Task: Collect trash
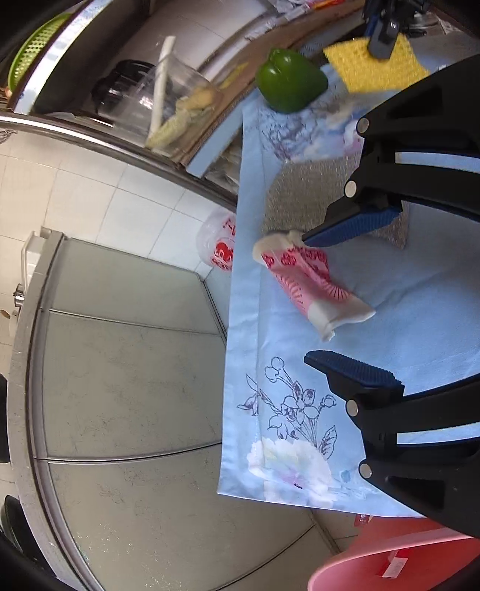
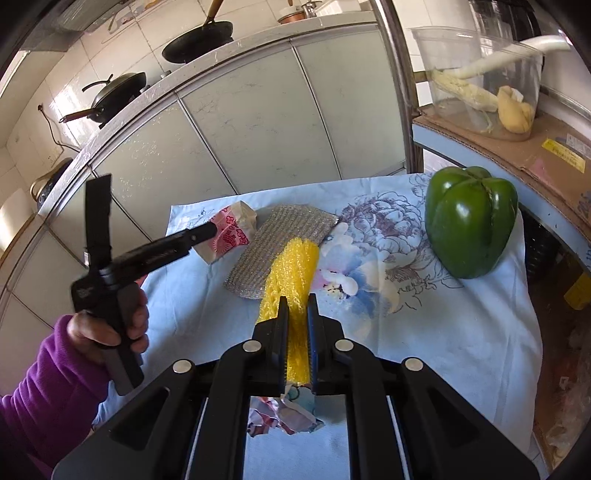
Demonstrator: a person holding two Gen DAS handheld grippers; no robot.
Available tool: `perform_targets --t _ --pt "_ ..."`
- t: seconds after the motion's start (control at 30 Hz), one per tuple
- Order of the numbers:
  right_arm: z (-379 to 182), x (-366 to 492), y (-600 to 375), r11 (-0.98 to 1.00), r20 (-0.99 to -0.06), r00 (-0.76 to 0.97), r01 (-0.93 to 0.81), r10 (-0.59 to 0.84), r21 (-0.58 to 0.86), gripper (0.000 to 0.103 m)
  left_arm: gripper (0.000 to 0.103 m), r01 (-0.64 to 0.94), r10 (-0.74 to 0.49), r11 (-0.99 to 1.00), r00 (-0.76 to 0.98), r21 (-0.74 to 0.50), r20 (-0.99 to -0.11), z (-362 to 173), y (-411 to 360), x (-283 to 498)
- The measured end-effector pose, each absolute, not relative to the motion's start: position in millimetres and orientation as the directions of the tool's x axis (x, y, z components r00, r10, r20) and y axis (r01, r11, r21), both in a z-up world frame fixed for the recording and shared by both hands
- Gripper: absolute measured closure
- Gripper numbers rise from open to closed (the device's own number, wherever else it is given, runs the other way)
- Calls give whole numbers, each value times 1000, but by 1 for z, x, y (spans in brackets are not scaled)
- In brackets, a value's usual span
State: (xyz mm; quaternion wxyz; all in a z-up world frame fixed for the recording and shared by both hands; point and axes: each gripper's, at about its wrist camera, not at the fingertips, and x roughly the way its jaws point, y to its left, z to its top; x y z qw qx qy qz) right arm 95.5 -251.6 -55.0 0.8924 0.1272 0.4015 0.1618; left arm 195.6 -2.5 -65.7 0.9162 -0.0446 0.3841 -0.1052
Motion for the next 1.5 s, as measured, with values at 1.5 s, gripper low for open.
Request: perform_targets --t 1.5 --pt "6 100 32 664 -603 375 -649 704 372 94 84 -424 220 888 729 -175 -648 -20 216 -26"
